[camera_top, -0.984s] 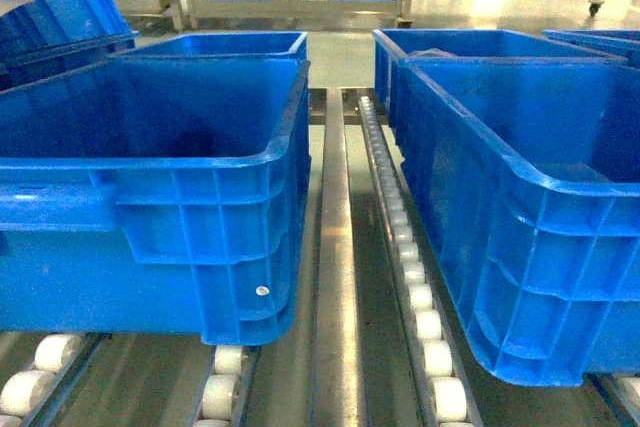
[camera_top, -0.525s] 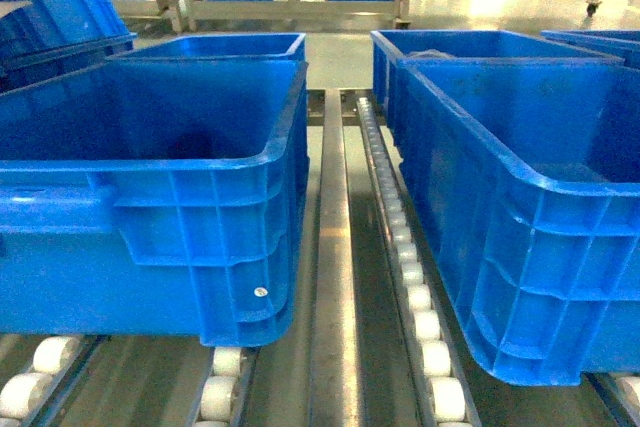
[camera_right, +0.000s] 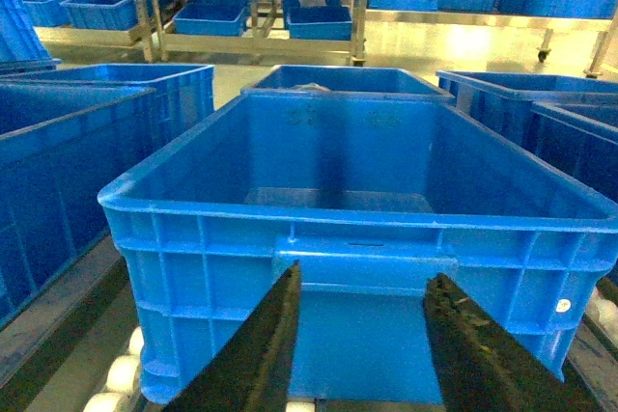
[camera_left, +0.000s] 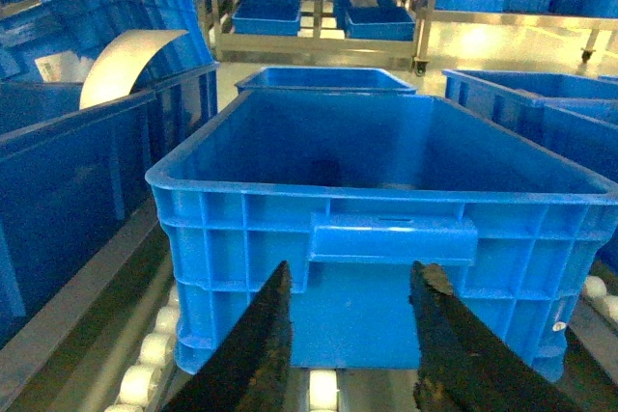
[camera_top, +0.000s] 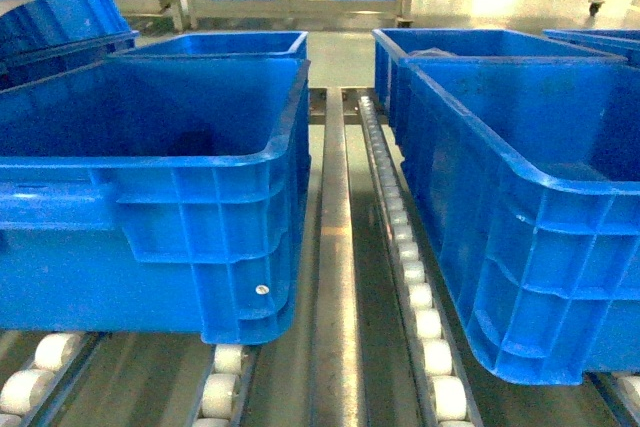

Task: Sort blue parts and orange caps into right shelf containers

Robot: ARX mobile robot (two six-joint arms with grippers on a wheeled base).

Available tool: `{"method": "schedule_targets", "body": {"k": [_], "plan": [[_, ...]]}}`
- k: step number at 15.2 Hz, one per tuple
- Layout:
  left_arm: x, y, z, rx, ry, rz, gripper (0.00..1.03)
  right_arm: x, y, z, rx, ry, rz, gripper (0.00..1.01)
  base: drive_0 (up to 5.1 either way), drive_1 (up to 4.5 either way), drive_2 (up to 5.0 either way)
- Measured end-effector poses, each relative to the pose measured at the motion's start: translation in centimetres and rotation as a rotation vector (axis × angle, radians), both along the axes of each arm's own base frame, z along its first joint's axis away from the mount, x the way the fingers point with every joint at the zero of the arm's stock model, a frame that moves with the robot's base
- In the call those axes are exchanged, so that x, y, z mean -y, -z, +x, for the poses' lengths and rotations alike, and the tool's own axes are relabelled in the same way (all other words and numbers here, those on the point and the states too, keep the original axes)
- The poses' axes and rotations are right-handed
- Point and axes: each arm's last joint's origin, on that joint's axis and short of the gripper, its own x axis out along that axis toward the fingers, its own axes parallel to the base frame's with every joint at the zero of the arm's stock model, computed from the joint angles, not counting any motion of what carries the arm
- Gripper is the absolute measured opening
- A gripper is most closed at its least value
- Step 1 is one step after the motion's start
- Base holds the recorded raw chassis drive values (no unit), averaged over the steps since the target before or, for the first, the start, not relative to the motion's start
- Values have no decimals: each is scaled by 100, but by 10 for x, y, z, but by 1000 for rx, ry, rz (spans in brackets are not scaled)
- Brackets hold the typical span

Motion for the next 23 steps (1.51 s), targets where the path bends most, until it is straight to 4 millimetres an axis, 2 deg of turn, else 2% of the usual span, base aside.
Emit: {"method": "schedule_targets", "body": {"k": [5, 6, 7, 23], "plan": [[0, 0, 0, 0, 0, 0, 91, 0, 0, 0, 0, 0, 0, 97, 0, 0, 0], [0, 0, 0, 0, 0, 1, 99, 0, 0, 0, 0, 0, 2, 100, 0, 0, 0], [0, 0, 0, 0, 0, 3, 98, 0, 0, 0, 0, 0, 2, 97, 0, 0, 0], [0, 0, 0, 0, 0, 3, 98, 0, 0, 0, 0, 0, 2, 98, 0, 0, 0]]}}
